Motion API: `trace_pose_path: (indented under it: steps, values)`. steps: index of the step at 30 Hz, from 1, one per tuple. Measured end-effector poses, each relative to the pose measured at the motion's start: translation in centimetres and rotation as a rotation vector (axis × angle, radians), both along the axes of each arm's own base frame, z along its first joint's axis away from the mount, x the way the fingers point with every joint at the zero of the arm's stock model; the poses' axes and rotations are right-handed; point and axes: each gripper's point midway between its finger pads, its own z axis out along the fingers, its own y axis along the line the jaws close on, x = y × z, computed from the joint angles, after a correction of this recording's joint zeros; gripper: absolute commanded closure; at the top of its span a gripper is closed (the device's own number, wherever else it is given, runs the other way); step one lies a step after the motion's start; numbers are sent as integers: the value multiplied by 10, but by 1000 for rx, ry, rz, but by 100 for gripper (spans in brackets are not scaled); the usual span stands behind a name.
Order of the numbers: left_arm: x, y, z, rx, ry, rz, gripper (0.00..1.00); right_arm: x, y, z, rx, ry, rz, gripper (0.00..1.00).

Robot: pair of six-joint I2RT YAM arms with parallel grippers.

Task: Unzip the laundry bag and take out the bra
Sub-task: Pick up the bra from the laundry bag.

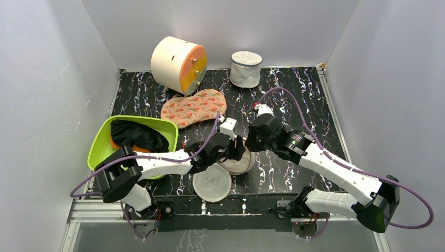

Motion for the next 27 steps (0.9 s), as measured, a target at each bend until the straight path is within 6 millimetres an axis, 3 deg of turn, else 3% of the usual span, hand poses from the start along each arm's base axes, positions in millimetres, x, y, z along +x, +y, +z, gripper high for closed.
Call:
trace_pose_path:
  steps: [7, 13, 20, 25, 27]
  values:
    - [6, -7, -8, 6, 9, -30, 51, -1, 3, 0, 15, 5, 3, 100]
    - [13, -11, -16, 20, 5, -74, 50, -3, 5, -3, 30, 17, 7, 100]
    - [13, -18, -15, 17, -18, -151, 73, -6, 6, -6, 43, 26, 13, 100]
    - [15, -18, -8, 26, -58, -179, 100, -4, 4, -6, 42, 24, -12, 100]
    - [15, -18, 0, 22, -79, -187, 100, -3, 0, -7, 30, 23, -36, 100]
